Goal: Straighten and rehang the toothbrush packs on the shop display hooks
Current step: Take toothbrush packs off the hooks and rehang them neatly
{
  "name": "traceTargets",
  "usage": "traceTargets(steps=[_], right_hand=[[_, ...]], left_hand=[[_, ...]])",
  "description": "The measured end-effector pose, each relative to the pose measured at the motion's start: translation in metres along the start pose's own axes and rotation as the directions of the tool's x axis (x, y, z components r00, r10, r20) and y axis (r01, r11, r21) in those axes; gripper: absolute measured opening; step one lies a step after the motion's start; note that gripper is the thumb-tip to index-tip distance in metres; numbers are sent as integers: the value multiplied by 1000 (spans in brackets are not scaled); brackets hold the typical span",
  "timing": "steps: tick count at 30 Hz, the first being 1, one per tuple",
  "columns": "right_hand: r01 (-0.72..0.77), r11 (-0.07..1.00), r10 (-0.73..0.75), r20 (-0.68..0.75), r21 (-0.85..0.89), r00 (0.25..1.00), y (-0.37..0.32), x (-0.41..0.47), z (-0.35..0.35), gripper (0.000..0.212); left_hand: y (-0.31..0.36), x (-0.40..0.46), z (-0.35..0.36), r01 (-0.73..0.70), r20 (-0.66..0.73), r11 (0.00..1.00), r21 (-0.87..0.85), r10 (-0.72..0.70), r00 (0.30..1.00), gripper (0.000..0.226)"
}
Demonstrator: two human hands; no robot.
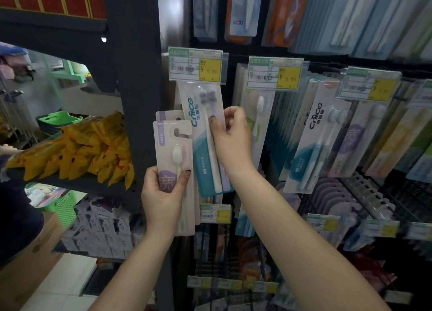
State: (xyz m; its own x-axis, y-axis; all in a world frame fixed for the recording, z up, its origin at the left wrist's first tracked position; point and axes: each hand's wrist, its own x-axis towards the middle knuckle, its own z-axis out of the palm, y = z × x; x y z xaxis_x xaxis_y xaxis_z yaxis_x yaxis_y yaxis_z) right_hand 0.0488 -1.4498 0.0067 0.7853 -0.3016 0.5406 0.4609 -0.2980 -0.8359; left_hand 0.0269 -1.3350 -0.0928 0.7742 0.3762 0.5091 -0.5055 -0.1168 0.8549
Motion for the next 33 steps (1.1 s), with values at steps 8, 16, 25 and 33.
traceTargets(steps=[8, 16, 25, 33], right_hand=[[-27, 1000, 27, 25, 5, 999, 9, -9, 7, 9], [-21, 1000, 21, 18, -1, 1000, 11, -10, 6, 9], [11, 999, -9, 34, -44, 999, 19, -20, 4, 11], [9, 999, -7, 47, -51, 999, 19, -18, 7, 9]], left_hand=[[-2, 1, -3, 2, -16, 1000, 4, -2, 1000, 25], [-2, -2, -7, 8, -10, 1000, 14, -7, 1000, 25], [-3, -6, -8, 11, -22, 1000, 21, -10, 1000, 27], [-4, -3, -19, 14, -52, 1000, 23, -13, 999, 27]])
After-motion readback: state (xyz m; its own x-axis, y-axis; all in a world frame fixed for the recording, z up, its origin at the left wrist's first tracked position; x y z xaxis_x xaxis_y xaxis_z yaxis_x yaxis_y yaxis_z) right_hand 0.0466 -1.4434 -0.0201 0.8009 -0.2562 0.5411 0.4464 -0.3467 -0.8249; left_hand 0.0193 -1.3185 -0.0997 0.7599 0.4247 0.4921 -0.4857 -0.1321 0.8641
